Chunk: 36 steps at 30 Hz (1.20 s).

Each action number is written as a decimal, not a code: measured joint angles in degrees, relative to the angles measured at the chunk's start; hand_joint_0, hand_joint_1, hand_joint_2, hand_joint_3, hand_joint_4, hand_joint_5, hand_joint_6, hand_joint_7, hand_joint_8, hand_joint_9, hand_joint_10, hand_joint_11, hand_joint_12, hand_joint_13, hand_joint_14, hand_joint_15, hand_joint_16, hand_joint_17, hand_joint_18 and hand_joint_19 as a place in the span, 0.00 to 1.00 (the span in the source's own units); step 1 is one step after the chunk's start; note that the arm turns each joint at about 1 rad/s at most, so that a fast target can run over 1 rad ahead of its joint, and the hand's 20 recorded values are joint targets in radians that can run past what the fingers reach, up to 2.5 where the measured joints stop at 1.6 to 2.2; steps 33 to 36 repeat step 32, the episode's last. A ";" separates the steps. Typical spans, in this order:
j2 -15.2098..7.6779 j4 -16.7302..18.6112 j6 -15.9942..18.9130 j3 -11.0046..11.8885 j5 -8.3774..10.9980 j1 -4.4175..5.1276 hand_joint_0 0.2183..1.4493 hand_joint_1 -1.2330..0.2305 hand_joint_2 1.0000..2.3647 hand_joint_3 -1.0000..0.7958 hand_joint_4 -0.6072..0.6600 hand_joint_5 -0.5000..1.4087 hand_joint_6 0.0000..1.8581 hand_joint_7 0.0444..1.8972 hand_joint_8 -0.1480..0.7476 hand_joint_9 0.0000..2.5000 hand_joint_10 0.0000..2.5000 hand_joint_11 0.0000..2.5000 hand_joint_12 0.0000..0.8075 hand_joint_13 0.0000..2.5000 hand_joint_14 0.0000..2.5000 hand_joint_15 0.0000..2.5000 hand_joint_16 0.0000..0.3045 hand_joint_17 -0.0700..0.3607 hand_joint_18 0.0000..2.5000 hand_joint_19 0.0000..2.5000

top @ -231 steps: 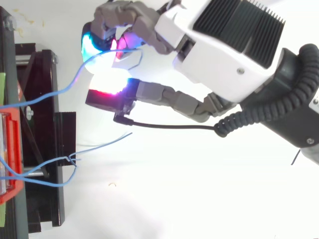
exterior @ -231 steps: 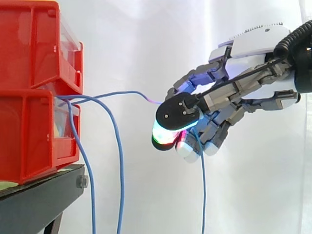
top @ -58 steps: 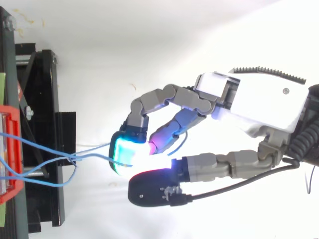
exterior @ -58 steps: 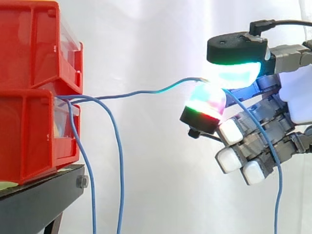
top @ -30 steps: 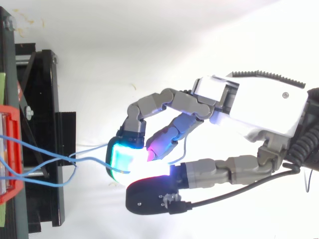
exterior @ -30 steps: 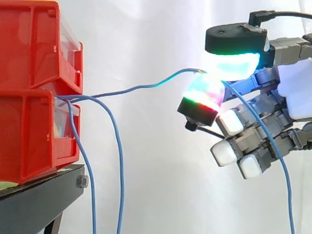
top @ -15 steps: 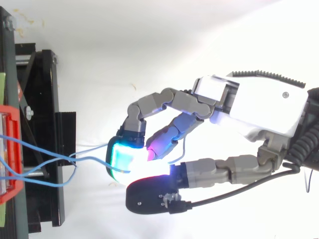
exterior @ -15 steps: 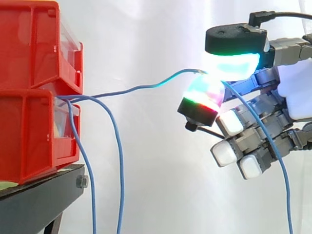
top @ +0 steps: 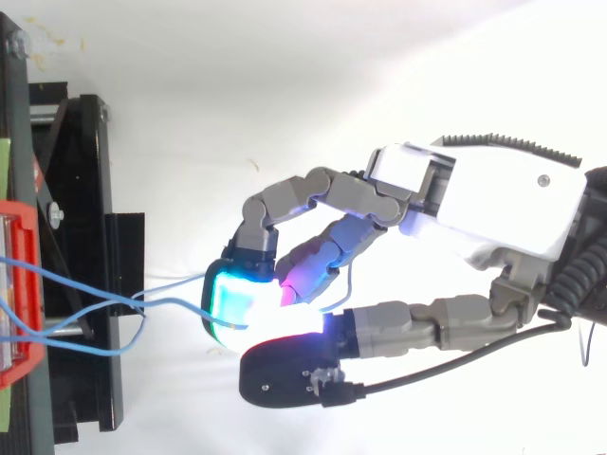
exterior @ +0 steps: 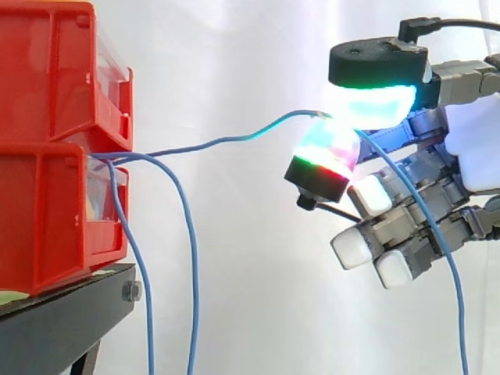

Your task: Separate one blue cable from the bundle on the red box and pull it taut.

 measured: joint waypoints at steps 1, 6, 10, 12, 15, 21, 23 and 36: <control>0.00 0.00 0.00 -0.01 0.00 0.00 0.33 0.27 0.01 0.59 0.53 0.21 0.48 0.60 0.57 0.42 0.00 0.18 0.50 0.31 0.00 0.12 0.18 0.44 0.30 0.14; 0.00 0.00 0.00 -0.01 0.00 0.00 0.32 0.27 0.01 0.58 0.54 0.21 0.48 0.59 0.58 0.42 0.00 0.17 0.51 0.31 0.00 0.11 0.18 0.45 0.30 0.14; 0.00 0.00 0.00 -0.01 0.00 0.00 0.32 0.27 0.01 0.58 0.54 0.21 0.48 0.60 0.59 0.42 0.00 0.17 0.53 0.30 0.00 0.11 0.19 0.47 0.29 0.14; 0.00 0.00 0.00 0.00 0.00 0.00 0.32 0.27 0.01 0.58 0.54 0.21 0.48 0.59 0.58 0.42 0.00 0.18 0.53 0.29 0.00 0.11 0.19 0.47 0.29 0.13; 0.00 0.00 0.00 0.00 0.00 0.00 0.32 0.28 0.01 0.58 0.55 0.21 0.48 0.59 0.59 0.42 0.00 0.17 0.54 0.29 0.00 0.10 0.19 0.47 0.29 0.13; 0.00 -0.04 0.00 0.00 -0.08 0.00 0.32 0.28 0.01 0.57 0.55 0.21 0.48 0.59 0.60 0.43 0.00 0.17 0.54 0.29 0.00 0.10 0.20 0.47 0.29 0.14; 0.00 -0.04 0.00 0.00 -0.07 0.00 0.32 0.28 0.01 0.57 0.55 0.21 0.48 0.59 0.60 0.43 0.00 0.17 0.54 0.29 0.00 0.10 0.19 0.47 0.30 0.14; 0.00 -0.02 0.00 0.00 0.01 0.00 0.32 0.28 0.01 0.57 0.54 0.21 0.48 0.60 0.60 0.43 0.00 0.17 0.54 0.29 0.00 0.10 0.19 0.47 0.30 0.14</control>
